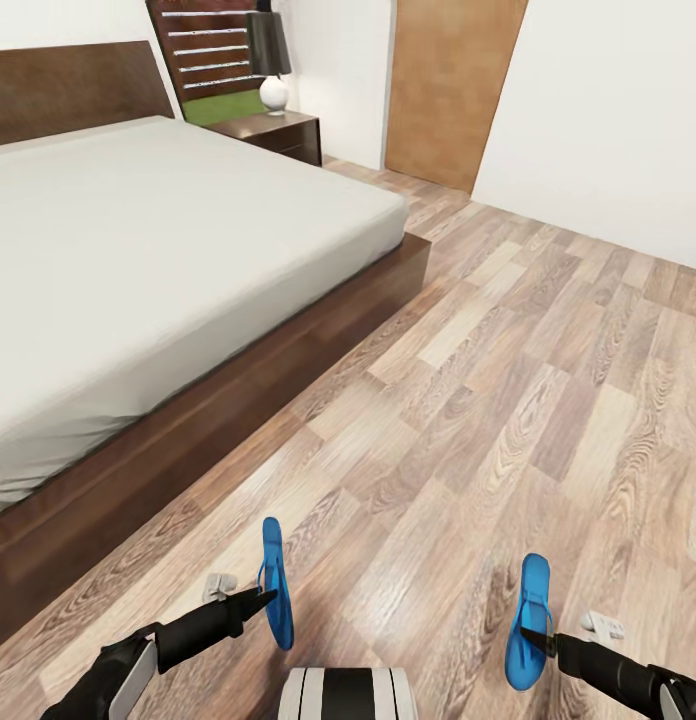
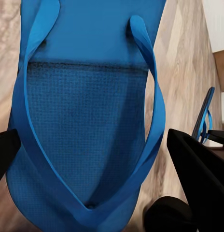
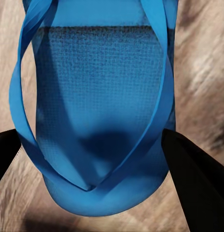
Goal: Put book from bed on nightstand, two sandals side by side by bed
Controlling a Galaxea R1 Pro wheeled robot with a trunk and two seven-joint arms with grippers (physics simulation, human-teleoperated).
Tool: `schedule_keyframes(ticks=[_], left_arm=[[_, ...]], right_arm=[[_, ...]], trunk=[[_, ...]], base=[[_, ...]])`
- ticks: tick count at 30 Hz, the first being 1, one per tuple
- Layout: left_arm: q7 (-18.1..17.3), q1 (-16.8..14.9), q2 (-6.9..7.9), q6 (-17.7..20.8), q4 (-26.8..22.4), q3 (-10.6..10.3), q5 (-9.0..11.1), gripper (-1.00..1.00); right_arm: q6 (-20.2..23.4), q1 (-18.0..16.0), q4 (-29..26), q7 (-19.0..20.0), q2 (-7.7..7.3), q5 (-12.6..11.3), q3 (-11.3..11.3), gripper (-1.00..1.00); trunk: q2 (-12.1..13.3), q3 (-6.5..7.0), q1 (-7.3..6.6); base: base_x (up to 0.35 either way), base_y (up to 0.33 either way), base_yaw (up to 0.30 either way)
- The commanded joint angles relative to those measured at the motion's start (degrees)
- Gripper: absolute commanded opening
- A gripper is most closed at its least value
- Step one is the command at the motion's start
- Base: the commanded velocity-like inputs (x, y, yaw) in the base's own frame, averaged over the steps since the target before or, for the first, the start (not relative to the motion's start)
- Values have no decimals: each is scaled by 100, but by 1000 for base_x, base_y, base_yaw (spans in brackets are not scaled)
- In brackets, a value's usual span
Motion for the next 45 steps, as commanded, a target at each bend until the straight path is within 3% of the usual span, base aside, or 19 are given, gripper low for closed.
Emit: schedule_keyframes(ticks=[1, 45], left_arm=[[-24, -1, -2, 62, 1, 2, 30, -100], [-54, -1, -20, 69, 0, -17, 39, -100]], right_arm=[[43, -2, -7, 28, 6, 5, -16, -100], [43, -10, -13, 46, 11, -2, -13, -100]], trunk=[[0, 19, -3], [59, 994, -117]], base=[[0, 0, 0], [0, 0, 0]])
